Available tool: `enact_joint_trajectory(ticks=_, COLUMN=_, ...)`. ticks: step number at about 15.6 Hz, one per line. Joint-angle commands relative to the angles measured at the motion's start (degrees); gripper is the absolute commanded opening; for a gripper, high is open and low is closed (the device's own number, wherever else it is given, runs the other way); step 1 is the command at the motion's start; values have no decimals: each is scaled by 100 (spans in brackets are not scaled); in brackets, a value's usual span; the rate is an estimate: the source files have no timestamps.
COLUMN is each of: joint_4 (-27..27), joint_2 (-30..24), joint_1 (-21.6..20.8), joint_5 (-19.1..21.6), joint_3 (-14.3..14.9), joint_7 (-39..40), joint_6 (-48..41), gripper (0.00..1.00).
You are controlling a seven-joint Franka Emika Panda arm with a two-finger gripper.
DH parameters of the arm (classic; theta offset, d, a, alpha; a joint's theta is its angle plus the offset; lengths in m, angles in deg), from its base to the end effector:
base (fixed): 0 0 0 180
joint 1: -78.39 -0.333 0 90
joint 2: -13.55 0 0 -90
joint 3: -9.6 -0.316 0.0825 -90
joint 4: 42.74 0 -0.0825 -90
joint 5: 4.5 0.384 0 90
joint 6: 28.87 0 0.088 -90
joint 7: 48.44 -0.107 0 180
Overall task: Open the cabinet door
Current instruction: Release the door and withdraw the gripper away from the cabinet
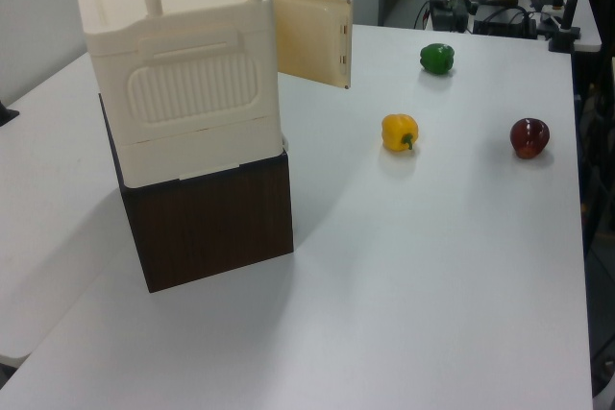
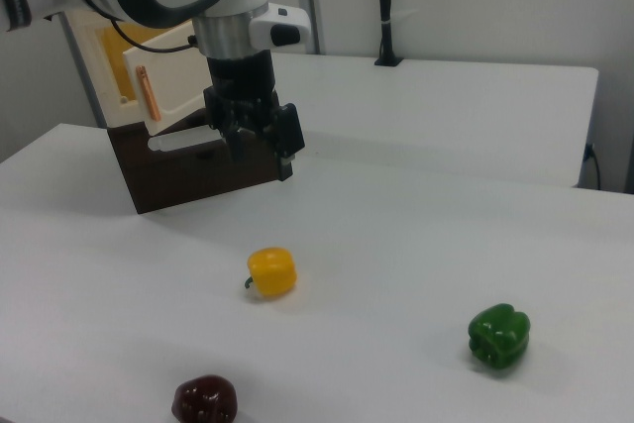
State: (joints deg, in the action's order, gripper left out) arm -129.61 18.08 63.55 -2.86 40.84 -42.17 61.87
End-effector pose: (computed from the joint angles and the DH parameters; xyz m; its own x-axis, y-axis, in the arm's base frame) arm 0.5575 -0.1481 0.6129 0.9846 -0.1749 -0.0014 -0.1749 -0.9845 0.0123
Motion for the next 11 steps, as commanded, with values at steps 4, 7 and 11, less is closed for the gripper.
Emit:
enact_joint_trajectory(ticks=4, joint_4=74, joint_2=-5, joint_1=113, joint_5=3, joint_3=-109, joint_7=-153, joint_6=-249, gripper=100)
enact_joint_trajectory(ticks=7, joint_4=83, joint_2=-40, joint_1=183, joint_5=73, joint_3=-109, joint_7=-161, joint_6=-249, gripper=100)
enact_joint_trajectory(ticks=11, joint_4=83, joint_2=-110, joint_1=201, joint_5=170, joint_3=-91, joint_7=-144, joint_6=-258, gripper=100)
